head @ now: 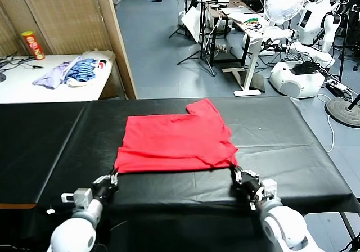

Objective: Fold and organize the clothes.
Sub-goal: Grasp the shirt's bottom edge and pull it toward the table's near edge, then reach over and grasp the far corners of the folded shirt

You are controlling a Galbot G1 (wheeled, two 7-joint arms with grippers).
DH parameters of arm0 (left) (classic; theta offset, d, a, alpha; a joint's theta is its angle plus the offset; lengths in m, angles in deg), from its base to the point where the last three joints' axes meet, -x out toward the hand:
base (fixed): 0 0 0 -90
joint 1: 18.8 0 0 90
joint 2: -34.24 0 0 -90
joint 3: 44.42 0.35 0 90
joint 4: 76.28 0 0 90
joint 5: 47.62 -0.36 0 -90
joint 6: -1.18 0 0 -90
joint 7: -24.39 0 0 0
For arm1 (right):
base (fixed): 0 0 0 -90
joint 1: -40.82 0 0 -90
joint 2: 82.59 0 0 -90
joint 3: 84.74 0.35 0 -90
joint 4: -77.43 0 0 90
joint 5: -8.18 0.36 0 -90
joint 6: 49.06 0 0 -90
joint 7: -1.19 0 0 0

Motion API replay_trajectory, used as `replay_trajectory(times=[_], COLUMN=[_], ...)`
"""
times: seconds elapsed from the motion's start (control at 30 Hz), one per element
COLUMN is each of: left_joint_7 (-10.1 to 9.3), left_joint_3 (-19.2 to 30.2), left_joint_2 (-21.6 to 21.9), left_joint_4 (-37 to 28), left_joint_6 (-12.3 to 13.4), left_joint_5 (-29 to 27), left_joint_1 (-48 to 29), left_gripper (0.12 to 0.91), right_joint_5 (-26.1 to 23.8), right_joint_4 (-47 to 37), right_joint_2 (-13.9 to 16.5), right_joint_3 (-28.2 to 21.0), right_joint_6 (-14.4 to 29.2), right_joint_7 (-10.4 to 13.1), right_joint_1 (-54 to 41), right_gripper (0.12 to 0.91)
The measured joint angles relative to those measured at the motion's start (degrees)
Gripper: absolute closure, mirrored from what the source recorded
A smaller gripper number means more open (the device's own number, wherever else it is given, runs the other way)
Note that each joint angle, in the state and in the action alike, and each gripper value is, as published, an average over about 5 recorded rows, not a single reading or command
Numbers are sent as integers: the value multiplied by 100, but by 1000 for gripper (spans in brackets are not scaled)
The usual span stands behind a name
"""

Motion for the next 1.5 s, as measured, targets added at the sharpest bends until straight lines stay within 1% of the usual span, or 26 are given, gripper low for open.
replay_trajectory(times=[0.1,0.17,0.2,0.27,0.3,0.33,0.43,0.53,0.6,0.63,0.67,0.7,0.77,0.87,0.97,1.03,1.1,1.2,1.27,1.37,1.5], left_joint_7=[-5,-10,-20,-44,-57,-71,-106,-64,28,66,95,105,60,-58,-126,-221,-375,-586,-694,-805,-859], left_joint_3=[-60,-103,-124,-169,-190,-211,-272,-341,-403,-438,-481,-529,-630,-725,-692,-605,-472,-206,23,420,931], left_joint_2=[30,43,49,57,59,61,66,86,115,130,148,167,212,343,551,701,833,966,993,962,853], left_joint_4=[256,405,473,607,671,736,920,1111,1253,1324,1404,1485,1629,1721,1560,1295,943,297,-182,-885,-1751], left_joint_6=[-26,-60,-87,-154,-188,-225,-340,-403,-407,-407,-408,-414,-471,-638,-746,-825,-950,-1169,-1310,-1505,-1668], left_joint_5=[-41,-64,-71,-86,-97,-110,-159,-213,-278,-305,-304,-270,-95,383,937,1298,1661,2125,2357,2598,2646], left_joint_1=[310,522,627,845,950,1052,1317,1524,1647,1704,1752,1788,1798,1562,970,447,-126,-1052,-1663,-2485,-3363], left_gripper=[903,903,903,892,870,832,694,510,376,335,291,264,240,233,232,232,232,232,232,232,232], right_joint_5=[-6,-8,-9,-11,-10,-6,65,243,428,528,618,693,764,782,764,742,727,725,724,683,574], right_joint_4=[186,302,360,481,548,623,888,1178,1336,1389,1415,1405,1274,831,218,-257,-775,-1597,-2149,-2944,-3905], right_joint_2=[0,-9,-16,-30,-35,-37,-13,38,83,111,140,169,209,213,172,130,76,-51,-163,-346,-633], right_joint_3=[92,151,179,229,253,274,345,455,578,646,708,756,774,613,266,-30,-347,-822,-1107,-1466,-1859], right_joint_6=[-57,-105,-134,-202,-244,-291,-470,-640,-710,-727,-727,-710,-647,-589,-563,-550,-534,-511,-494,-443,-384], right_joint_7=[13,23,34,69,96,126,223,258,258,260,264,268,278,297,322,362,415,474,469,378,246], right_joint_1=[295,481,567,720,791,856,1034,1168,1186,1157,1094,985,633,-156,-1108,-1765,-2391,-3261,-3786,-4457,-5148], right_gripper=[894,866,835,744,694,627,477,334,265,246,239,232,229,227,227,227,227,227,227,227,227])
